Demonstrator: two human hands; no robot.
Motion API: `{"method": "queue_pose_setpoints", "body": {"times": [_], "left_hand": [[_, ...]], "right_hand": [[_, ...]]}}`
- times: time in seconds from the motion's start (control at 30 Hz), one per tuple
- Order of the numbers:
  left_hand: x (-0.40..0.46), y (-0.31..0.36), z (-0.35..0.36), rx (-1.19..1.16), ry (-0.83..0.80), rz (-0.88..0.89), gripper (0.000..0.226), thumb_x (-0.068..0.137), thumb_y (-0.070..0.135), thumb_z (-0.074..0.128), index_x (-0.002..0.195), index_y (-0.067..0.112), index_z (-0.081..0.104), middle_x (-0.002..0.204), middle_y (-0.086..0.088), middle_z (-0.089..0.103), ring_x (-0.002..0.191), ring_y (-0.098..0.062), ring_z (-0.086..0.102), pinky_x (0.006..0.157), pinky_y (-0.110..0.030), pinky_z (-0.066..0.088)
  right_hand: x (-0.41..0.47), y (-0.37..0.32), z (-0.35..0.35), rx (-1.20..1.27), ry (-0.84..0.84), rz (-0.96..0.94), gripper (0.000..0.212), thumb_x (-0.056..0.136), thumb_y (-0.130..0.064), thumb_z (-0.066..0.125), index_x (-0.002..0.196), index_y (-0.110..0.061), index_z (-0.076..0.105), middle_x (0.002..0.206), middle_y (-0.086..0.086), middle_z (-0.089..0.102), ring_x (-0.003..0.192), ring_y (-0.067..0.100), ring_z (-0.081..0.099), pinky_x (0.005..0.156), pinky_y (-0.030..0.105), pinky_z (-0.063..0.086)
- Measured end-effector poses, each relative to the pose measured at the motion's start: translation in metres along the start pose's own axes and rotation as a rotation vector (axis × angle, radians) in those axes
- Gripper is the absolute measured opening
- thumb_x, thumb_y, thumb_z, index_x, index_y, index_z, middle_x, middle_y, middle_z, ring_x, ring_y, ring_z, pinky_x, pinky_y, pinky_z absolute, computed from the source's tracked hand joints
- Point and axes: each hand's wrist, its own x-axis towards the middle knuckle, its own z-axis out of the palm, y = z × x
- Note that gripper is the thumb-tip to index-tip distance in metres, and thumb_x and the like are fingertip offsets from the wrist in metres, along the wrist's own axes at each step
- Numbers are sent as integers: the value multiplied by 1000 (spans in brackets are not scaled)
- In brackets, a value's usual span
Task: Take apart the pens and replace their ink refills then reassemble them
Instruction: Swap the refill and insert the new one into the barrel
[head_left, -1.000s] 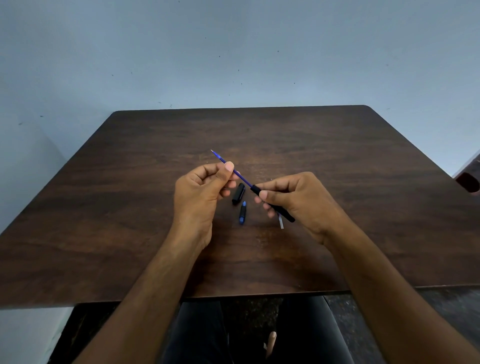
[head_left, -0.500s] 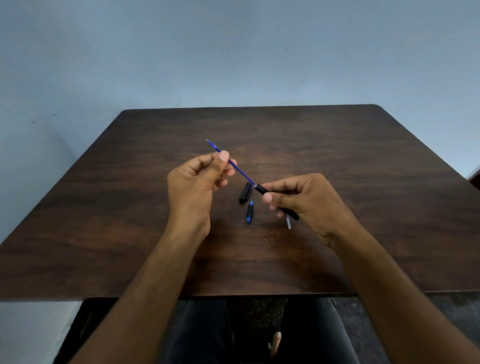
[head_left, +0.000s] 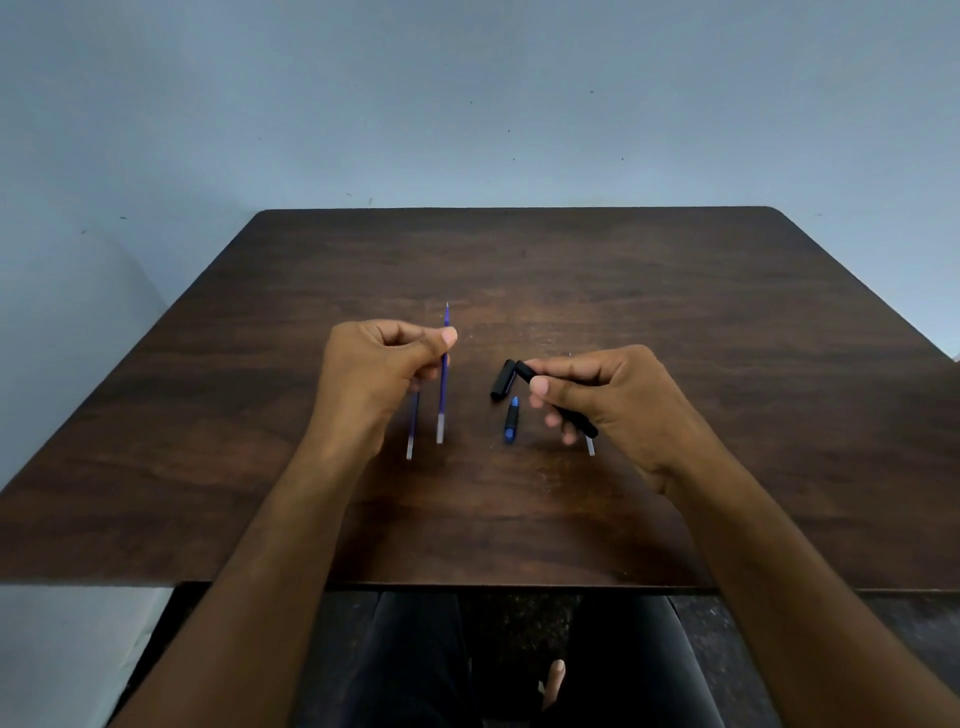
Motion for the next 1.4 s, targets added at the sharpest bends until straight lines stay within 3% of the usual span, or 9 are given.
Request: {"method": "queue_pose_setpoints", "body": {"times": [0.17,0.3,0.4,0.6,0.83,1.03,1.4], "left_hand": [[11,-10,-16,326,57,-115,21,67,34,90,63,17,78,56,0,71,54,-13,67,67,-36,62],[18,-12,-23,501,112,-133,26,69,39,88,58,19,75,54,4,71,56,-12,71,65,-30,61],[21,-16,-24,539,139,-134,26,69,37,88,57,20,73,55,5,70,55,-7,69,58,-22,55],[21,-23,-22,587,142,-142,26,67,39,89,59,20,73,62,3,72,62,-10,68,54,-22,48],[24,-22,-21,606,103,-166,25,67,42,89,64,22,75,67,3,71,64,-8,65,51,-23,43],[26,-25,-20,614,101,-168,29,64,44,90,63,22,73,71,0,74,70,-13,69,64,-28,55],[22,-19,-22,572,85,-185,26,69,42,87,68,20,73,67,5,72,64,-5,65,49,-21,40]], "right_hand": [[2,1,5,5,-1,8,21,92,-6,67,111,-5,75,78,6,77,59,11,59,49,21,50],[4,1,10,-31,-2,3,18,95,-4,64,109,-5,75,80,9,76,57,10,59,52,24,53],[5,-2,14,-9,-10,26,10,91,-3,68,98,-1,75,78,13,75,56,14,63,53,27,56],[5,-6,16,64,47,62,9,87,-5,74,87,4,74,76,21,73,59,27,65,57,35,62],[8,-2,15,15,108,60,12,84,-14,78,84,-3,78,75,13,76,62,20,69,56,31,59],[8,-1,16,-12,111,73,11,83,-18,80,82,-6,79,74,11,77,61,17,69,54,29,56],[5,-3,14,-12,112,64,11,84,-16,79,83,-6,78,74,12,76,60,18,68,54,30,58]]}}
